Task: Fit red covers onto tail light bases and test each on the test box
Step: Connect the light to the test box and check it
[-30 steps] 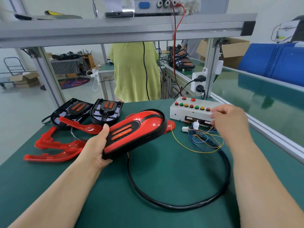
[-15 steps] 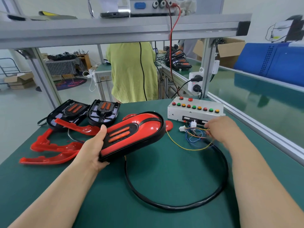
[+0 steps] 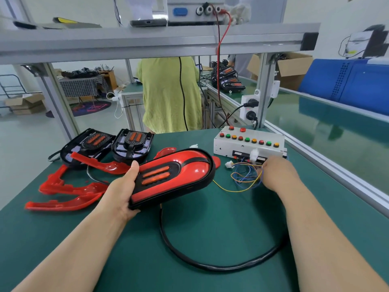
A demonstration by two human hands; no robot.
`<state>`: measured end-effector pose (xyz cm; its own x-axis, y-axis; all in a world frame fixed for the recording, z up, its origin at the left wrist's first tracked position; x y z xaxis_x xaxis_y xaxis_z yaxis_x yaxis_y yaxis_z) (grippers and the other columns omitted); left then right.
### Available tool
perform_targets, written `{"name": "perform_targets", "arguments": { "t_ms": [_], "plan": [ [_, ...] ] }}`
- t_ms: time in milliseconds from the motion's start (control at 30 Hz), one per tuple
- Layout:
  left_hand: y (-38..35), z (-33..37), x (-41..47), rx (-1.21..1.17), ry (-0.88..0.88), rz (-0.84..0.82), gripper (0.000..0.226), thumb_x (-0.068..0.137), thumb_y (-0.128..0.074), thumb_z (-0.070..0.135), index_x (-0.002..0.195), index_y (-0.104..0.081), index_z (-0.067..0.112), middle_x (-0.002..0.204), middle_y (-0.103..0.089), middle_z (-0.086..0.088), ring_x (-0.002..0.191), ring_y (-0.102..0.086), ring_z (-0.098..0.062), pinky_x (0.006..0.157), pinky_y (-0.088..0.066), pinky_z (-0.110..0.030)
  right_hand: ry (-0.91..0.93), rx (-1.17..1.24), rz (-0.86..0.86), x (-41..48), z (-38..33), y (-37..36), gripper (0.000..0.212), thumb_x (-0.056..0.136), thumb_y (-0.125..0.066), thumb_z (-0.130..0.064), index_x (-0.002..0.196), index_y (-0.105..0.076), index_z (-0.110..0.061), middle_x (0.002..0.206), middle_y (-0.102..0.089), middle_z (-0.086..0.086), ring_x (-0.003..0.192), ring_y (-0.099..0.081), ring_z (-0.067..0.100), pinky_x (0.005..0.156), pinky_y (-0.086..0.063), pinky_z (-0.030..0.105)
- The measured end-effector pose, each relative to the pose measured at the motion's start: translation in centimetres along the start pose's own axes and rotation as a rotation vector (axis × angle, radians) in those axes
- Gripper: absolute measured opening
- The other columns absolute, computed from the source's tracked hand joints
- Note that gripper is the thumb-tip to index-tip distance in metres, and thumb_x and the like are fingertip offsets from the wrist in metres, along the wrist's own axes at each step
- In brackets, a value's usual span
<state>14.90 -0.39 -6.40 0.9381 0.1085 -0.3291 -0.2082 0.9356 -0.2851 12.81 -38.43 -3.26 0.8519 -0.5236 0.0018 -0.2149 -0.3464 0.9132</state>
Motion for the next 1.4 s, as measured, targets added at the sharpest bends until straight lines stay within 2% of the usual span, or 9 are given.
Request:
{"name": "perform_targets", "arguments": {
  "t_ms": [267, 400, 533, 667, 767, 1000, 1133, 1233, 1400],
  "plan": [
    [-1.0, 0.0, -0.7, 0.099, -0.039, -0.007, 0.043, 0.099, -0.054, 0.046, 0.095, -0.069, 0.006, 0.076, -0.075, -0.015, 0.058, -0.073, -0.031, 0.045, -0.056, -0.039, 0.166, 0.668, 0.556, -3.8, -1.2, 7.5, 0.021, 0.097, -0.045, -0.015, 0.11, -0.061, -0.015, 0.098, -0.066, 0.008, 0.094, -0.055, 0.032, 0.08, -0.045, 0.038],
    [-1.4, 0.0, -0.9, 0.161, -0.046, -0.025, 0.044, 0.099, -0.053, 0.046, 0.097, -0.071, 0.006, 0.082, -0.076, -0.015, 0.063, -0.073, -0.032, 0.049, -0.057, -0.039, 0.352, 0.679, 0.254, -4.1, -5.6, 4.9, 0.026, 0.101, -0.046, -0.027, 0.093, -0.069, -0.02, 0.076, -0.066, -0.005, 0.064, -0.053, 0.001, 0.062, -0.04, 0.015],
    [-3.3, -0.6, -1.8, 0.243, -0.044, -0.111, 0.046, 0.1, -0.05, 0.045, 0.104, -0.071, 0.005, 0.093, -0.076, -0.019, 0.076, -0.074, -0.037, 0.061, -0.061, -0.048, 0.421, 0.561, 0.055, -4.4, -7.9, 1.4, 0.03, 0.098, -0.048, -0.019, 0.083, -0.07, -0.006, 0.075, -0.066, -0.004, 0.067, -0.053, 0.011, 0.063, -0.039, 0.021],
    [-5.4, -0.7, -2.9, 0.343, -0.063, -0.195, 0.045, 0.099, -0.049, 0.041, 0.113, -0.065, 0.001, 0.104, -0.072, -0.025, 0.09, -0.072, -0.042, 0.076, -0.058, -0.06, 0.451, 0.589, 0.006, -4.6, -8.3, 0.4, 0.026, 0.097, -0.054, -0.018, 0.077, -0.071, -0.018, 0.073, -0.066, -0.01, 0.073, -0.058, 0.007, 0.074, -0.046, 0.026],
    [-6.1, -0.9, -3.4, 0.354, -0.078, -0.239, 0.035, 0.102, -0.045, 0.034, 0.11, -0.063, 0.004, 0.097, -0.073, -0.02, 0.079, -0.073, -0.032, 0.06, -0.06, -0.043, 0.46, 0.595, -0.04, -4.4, -8.6, -0.4, 0.025, 0.097, -0.055, -0.018, 0.079, -0.069, -0.026, 0.073, -0.066, -0.011, 0.072, -0.057, 0.003, 0.076, -0.046, 0.027],
    [-5.8, 0.8, -2.5, 0.643, -0.233, -0.262, 0.034, 0.102, -0.05, 0.031, 0.083, -0.068, 0.008, 0.074, -0.065, -0.003, 0.065, -0.06, -0.014, 0.059, -0.048, -0.022, 0.446, 0.708, -0.204, -4.5, -9.3, -2.2, 0.027, 0.099, -0.05, -0.014, 0.086, -0.073, -0.019, 0.088, -0.074, -0.007, 0.085, -0.067, 0.002, 0.082, -0.051, 0.017],
    [-5.7, 0.6, -2.3, 0.813, -0.189, -0.319, 0.044, 0.099, -0.054, 0.034, 0.058, -0.062, 0.021, 0.06, -0.059, 0.004, 0.05, -0.054, -0.009, 0.049, -0.043, -0.017, 0.515, 0.541, -0.269, -5.1, -10.1, -2.9, 0.026, 0.098, -0.05, -0.017, 0.085, -0.072, -0.019, 0.08, -0.072, -0.01, 0.07, -0.06, -0.009, 0.064, -0.04, 0.003],
    [-5.4, 3.8, -2.1, 1.175, -0.507, -0.127, 0.025, 0.093, -0.061, 0.045, 0.075, -0.071, 0.03, 0.076, -0.07, 0.016, 0.074, -0.063, 0.002, 0.066, -0.045, -0.019, 0.533, 0.49, -0.326, -5.5, -10.6, -3.6, 0.024, 0.098, -0.052, -0.017, 0.085, -0.072, -0.017, 0.078, -0.072, -0.008, 0.06, -0.058, -0.011, 0.058, -0.04, 0.004],
    [-9.5, 4.9, -3.8, 1.03, -0.658, -0.216, 0.009, 0.078, -0.075, 0.047, 0.082, -0.074, 0.038, 0.082, -0.07, 0.024, 0.081, -0.061, 0.013, 0.068, -0.041, -0.003, 0.553, 0.569, -0.312, -6.2, -11.4, -3.3, 0.021, 0.097, -0.055, -0.013, 0.083, -0.071, -0.016, 0.074, -0.071, -0.006, 0.064, -0.063, 0.0, 0.073, -0.051, 0.022]
  ]
}}
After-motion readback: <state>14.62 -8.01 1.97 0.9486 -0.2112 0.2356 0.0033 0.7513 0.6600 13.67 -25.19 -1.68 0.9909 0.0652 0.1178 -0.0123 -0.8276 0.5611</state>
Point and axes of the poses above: each hand's wrist, its own x-axis towards the middle knuckle, its own y-axis out of the back of the hand, z = x × y, the point moved 9 cm from there along x, towards the middle knuckle
